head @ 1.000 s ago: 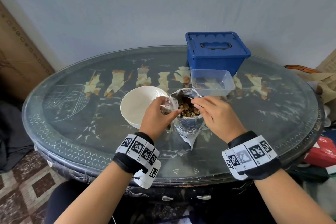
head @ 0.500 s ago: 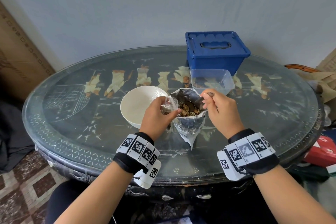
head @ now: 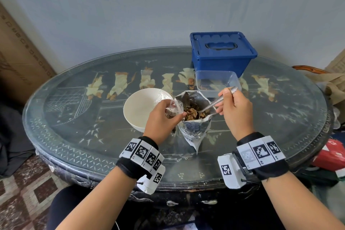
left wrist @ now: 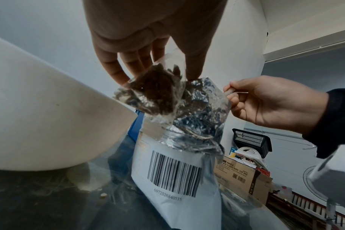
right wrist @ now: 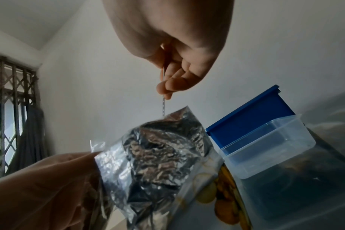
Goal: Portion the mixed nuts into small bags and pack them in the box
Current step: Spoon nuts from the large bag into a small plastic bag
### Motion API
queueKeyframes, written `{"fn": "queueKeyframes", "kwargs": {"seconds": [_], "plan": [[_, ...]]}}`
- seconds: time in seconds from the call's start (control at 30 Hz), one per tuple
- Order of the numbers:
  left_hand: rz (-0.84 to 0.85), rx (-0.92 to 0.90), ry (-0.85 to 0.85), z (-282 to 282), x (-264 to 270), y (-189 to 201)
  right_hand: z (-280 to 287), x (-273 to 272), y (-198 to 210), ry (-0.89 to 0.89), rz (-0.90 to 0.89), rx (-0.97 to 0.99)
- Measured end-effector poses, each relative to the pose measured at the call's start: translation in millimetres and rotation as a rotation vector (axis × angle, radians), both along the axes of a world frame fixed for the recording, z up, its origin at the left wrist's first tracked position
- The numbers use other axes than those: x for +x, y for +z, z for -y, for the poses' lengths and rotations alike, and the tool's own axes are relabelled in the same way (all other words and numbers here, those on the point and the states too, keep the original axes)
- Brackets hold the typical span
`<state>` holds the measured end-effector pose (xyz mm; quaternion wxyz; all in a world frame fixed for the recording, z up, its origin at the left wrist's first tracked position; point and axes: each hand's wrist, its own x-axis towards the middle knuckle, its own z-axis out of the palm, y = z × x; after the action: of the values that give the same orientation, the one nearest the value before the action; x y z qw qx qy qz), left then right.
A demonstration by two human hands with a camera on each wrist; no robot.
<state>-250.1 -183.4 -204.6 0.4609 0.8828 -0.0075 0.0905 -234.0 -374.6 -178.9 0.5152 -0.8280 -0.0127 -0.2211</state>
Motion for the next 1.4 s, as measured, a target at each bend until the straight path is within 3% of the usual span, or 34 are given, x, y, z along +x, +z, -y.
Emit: {"fn": "queueKeyframes", "kwargs": {"seconds": [0.23,0.57,0.8,1.4], "plan": [[-0.006,0.01,-0.019,-3,1,3,10,5,1,-0.119,-0.123,0.209],[-0.018,0.112,-0.088,-11,7,16,18,8,8,-0.157,-0.139,0.315],[-0.036,0.384,-0.187,-12,13,30,26,13,22,-0.206,-0.105,0.327],[-0.074,0.467,-0.27,4,25,47,14,8,40,-0.126,-0.053,0.283]]}}
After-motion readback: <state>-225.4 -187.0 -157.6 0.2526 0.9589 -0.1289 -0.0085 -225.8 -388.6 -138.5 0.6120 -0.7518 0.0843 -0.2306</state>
